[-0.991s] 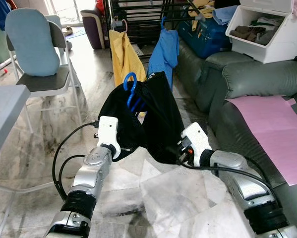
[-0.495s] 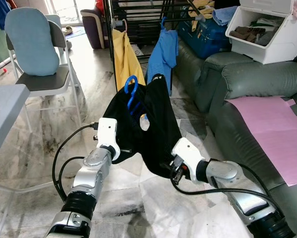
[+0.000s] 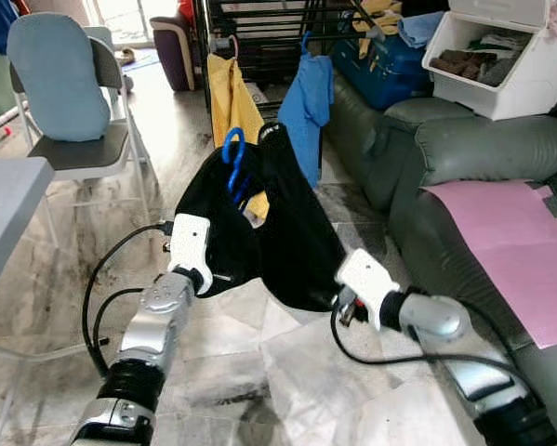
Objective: Hang hanger
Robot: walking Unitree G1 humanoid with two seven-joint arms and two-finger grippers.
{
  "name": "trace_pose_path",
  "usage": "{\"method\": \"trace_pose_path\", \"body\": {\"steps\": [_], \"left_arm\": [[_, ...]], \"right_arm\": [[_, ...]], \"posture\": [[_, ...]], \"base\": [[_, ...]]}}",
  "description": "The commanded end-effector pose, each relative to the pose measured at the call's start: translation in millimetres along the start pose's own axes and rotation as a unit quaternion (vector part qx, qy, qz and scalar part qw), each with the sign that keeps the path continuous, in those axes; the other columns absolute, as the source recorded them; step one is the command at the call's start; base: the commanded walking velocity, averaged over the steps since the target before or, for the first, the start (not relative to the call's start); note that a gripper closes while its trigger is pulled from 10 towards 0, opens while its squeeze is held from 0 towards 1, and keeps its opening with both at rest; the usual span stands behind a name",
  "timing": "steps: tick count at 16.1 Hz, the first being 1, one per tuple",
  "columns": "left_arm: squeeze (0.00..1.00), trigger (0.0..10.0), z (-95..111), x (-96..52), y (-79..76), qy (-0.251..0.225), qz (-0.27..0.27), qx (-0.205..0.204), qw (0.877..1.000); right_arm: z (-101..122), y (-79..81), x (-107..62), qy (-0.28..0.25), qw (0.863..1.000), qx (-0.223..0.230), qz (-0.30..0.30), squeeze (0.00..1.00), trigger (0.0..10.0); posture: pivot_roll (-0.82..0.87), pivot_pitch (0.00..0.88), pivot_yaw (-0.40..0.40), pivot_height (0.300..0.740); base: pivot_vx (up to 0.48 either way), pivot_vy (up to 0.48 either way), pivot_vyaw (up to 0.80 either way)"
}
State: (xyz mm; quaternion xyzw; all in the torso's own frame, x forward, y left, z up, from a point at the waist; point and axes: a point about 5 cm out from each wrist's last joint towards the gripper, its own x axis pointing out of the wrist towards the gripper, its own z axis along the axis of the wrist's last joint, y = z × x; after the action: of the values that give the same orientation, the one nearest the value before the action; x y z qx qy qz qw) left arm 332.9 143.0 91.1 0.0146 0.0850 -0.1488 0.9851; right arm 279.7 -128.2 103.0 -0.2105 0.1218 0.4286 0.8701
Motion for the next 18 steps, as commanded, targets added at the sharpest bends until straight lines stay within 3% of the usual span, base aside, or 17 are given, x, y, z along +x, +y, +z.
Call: {"method": "trace_pose_path", "body": {"steps": [1,2,3,5,6,8,9,10,11,12,15,18], "left_arm": [[0.0,10.0,16.4,0.8,5.3,-0.041,0.002,0.011,0.999],[0.0,10.0,16.2,1.7,7.9,-0.035,0.006,0.013,0.999],[0.0,10.0,16.6,2.9,11.4,-0.032,0.015,0.012,0.999],[0.0,10.0,17.5,3.4,10.0,-0.036,0.015,0.01,0.999],[0.0,10.0,14.9,2.8,6.4,-0.036,0.009,0.007,0.999],[0.0,10.0,12.3,2.7,2.8,-0.035,0.0,0.007,0.999],[0.0,10.0,12.2,2.9,2.3,-0.037,-0.003,0.004,0.999],[0.0,10.0,12.2,3.0,3.3,-0.038,0.0,0.006,0.999],[0.0,10.0,14.1,3.4,2.8,-0.047,-0.008,0.007,0.999],[0.0,10.0,15.2,3.6,2.2,-0.05,-0.016,0.013,0.999],[0.0,10.0,18.2,-4.7,-5.6,-0.06,-0.121,0.057,0.989],[0.0,10.0,1.8,-25.5,-8.9,-0.022,-0.245,0.116,0.962]], "right_arm": [[3.9,1.9,-0.9,-0.011,1.0,-0.012,0.007,1.0,10.0],[5.5,-4.4,0.7,-0.015,0.999,-0.019,-0.027,1.0,10.0],[7.5,-21.5,3.0,-0.019,0.994,-0.02,-0.11,1.0,10.0],[21.3,-37.2,-0.9,-0.062,0.975,-0.077,-0.201,1.0,10.0],[29.3,-37.8,-1.8,-0.105,0.974,-0.024,-0.201,1.0,10.0],[25.4,-33.7,2.3,-0.108,0.978,0.072,-0.166,1.0,10.0],[30.1,-26.8,4.1,-0.125,0.978,0.117,-0.116,1.0,10.0],[30.4,-20.9,5.7,-0.121,0.982,0.123,-0.078,1.0,10.0],[24.3,-11.0,5.6,-0.101,0.991,0.086,-0.023,1.0,10.0],[22.5,-9.4,4.4,-0.096,0.992,0.078,-0.01,1.0,10.0],[23.9,-20.0,-6.3,-0.075,0.995,0.058,-0.006,1.0,10.0],[25.4,-37.7,-21.6,-0.049,0.998,-0.013,-0.023,1.0,10.0]], "posture": [[-0.13,0.0,-0.023,0.74],[-0.13,0.0,-0.022,0.74],[-0.13,0.0,-0.021,0.74],[-0.13,0.0,-0.021,0.74],[-0.13,0.0,-0.018,0.74],[-0.12,0.0,-0.023,0.74],[-0.12,0.0,-0.02,0.74],[-0.12,0.0,-0.018,0.74],[-0.12,0.0,-0.018,0.74],[-0.12,0.0,-0.018,0.74],[-0.13,0.0,-0.013,0.74],[-0.13,0.0,-0.004,0.74]], "base": [[0.0,0.0,0.0],[0.0,0.0,0.0],[0.0,0.0,0.0],[0.0,0.0,0.0],[0.0,0.0,0.0],[0.0,0.0,0.0],[0.0,0.0,0.0],[0.0,0.0,0.0],[0.0,0.0,0.0],[0.0,0.0,0.0],[0.0,0.0,0.0],[0.0,0.0,0.0]]}}
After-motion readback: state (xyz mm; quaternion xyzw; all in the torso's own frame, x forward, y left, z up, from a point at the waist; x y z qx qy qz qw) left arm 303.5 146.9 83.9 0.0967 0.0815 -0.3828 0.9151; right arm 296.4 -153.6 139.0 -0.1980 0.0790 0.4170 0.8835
